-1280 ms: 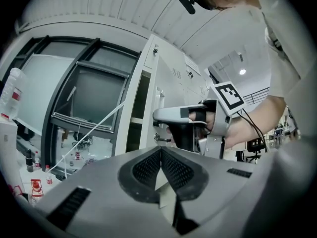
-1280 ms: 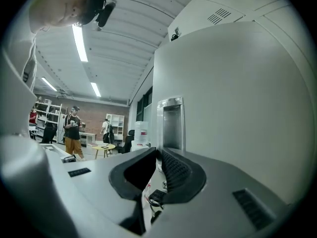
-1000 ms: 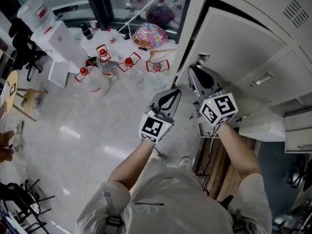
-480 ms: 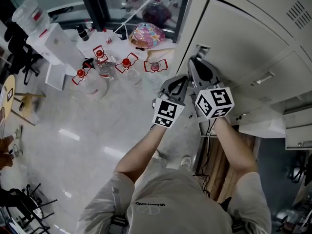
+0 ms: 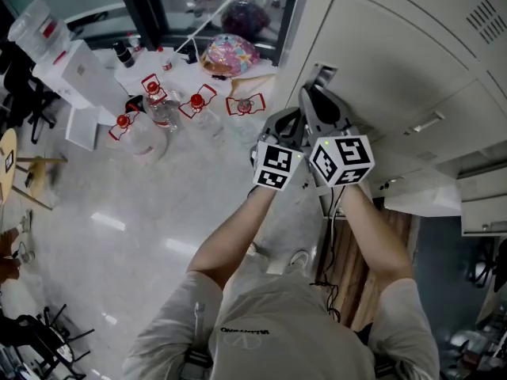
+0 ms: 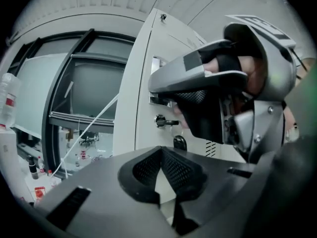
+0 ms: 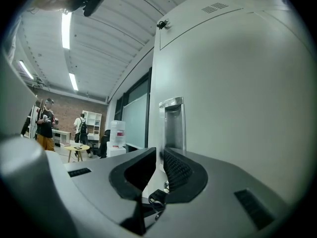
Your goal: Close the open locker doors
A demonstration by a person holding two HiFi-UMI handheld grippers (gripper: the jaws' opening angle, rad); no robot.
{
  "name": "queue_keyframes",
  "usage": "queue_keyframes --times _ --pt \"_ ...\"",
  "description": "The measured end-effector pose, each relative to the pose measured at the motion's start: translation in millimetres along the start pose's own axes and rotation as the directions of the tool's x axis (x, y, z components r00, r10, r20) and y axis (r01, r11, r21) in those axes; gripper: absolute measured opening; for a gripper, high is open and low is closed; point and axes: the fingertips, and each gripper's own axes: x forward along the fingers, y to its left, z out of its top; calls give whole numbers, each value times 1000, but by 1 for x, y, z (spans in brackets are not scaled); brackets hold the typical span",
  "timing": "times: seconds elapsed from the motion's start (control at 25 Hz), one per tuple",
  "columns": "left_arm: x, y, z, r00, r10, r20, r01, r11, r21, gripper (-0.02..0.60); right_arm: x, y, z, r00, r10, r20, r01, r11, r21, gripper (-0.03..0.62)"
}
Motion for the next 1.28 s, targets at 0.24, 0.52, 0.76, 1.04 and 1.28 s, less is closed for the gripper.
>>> queue_keyframes --times 0.24,0.52,0.76,1.04,1.28 --pt "6 2 0 1000 8 16 -8 1000 -5 5 2 -3 -1 1000 -4 -8 4 1000 2 67" --pt "8 7 -1 999 15 34 -15 1000 0 4 -20 -1 -13 999 32 -32 -33 999 -6 72" --pt "8 7 -1 999 22 46 -23 1000 22 5 -55 8 -24 994 92 -57 -94 995 -28 69" --pt "6 2 -1 998 8 62 -12 998 57 5 -113 -14 -39 995 68 -69 -69 998 -14 63" --pt "-31 -1 -15 996 41 74 -45 997 62 20 -186 -54 -49 998 -27 -56 27 1000 2 46"
